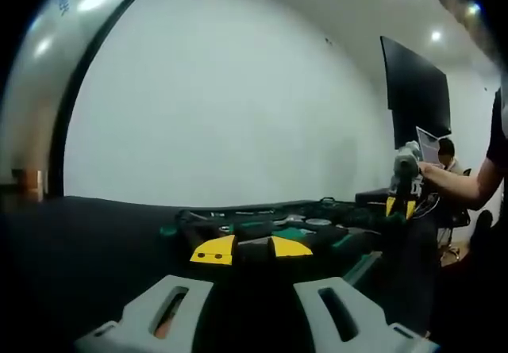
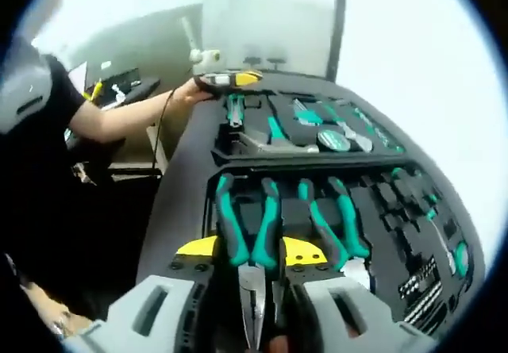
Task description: Pick up the tools and put them into their designated positions in the toolbox.
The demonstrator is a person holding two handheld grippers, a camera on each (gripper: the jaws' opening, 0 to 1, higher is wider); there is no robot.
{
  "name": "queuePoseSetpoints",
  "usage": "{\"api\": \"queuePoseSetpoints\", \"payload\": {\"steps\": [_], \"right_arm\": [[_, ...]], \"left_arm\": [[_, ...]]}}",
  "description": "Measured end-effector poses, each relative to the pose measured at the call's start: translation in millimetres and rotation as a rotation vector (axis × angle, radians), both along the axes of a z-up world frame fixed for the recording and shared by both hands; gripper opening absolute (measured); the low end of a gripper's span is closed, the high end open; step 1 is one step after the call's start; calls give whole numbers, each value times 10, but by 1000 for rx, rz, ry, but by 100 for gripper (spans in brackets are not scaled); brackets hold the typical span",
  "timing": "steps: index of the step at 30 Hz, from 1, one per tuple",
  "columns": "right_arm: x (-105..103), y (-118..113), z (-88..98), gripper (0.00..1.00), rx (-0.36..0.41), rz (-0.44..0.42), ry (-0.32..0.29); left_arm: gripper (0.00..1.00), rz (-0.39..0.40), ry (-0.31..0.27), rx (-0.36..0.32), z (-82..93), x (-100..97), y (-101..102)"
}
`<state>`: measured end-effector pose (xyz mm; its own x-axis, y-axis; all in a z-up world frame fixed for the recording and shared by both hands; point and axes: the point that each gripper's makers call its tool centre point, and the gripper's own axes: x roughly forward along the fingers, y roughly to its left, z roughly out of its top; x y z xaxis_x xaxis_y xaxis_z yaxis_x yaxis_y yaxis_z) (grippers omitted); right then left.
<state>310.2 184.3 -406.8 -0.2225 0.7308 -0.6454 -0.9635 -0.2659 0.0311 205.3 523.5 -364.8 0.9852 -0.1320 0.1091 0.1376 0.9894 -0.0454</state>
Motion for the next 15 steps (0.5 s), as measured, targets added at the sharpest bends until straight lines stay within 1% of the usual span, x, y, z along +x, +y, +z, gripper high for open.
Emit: {"api": "queuePoseSetpoints", "payload": {"steps": [1,2,3,4,5,6,7,8,9,10,11,12,13,14,15], "right_arm": [[-14,3,-1,27,-2,30,-47],[56,-2,-3,27,8,44,-86],[-32,-34,25,27,22,57,-114],[-16,-56,70,29,41,51,-107],[17,-50,232,31,118,-3,-97],[75,-36,379,32,186,-60,-100],[129,1,663,30,334,-129,-122],[69,11,854,28,437,-164,-129],[96,8,1032,28,533,-205,-138],[140,-41,1240,27,665,-312,-186],[166,-84,1289,23,712,-377,-187],[155,-151,1219,19,701,-437,-189],[163,-171,1193,19,702,-474,-178],[233,-246,1111,18,699,-559,-174],[209,-276,1045,15,693,-584,-165]], "left_arm": [[16,0,-1,-2,1,0,5],[16,0,-2,-3,2,1,10],[16,0,-2,-3,4,1,13],[16,0,-3,-3,7,-2,6],[16,3,-5,4,15,-12,-4],[16,16,-21,29,49,-28,-2],[16,22,-66,51,143,-62,-22],[16,7,-112,52,240,-98,-78],[16,-38,-149,26,347,-149,-227],[15,-74,-138,20,371,-145,-331],[14,-126,-99,39,395,-90,-522],[14,-160,-96,78,477,-33,-692],[14,-198,-95,109,572,18,-905],[15,-288,-107,143,737,75,-1308],[15,-362,-126,156,833,70,-1619]]}}
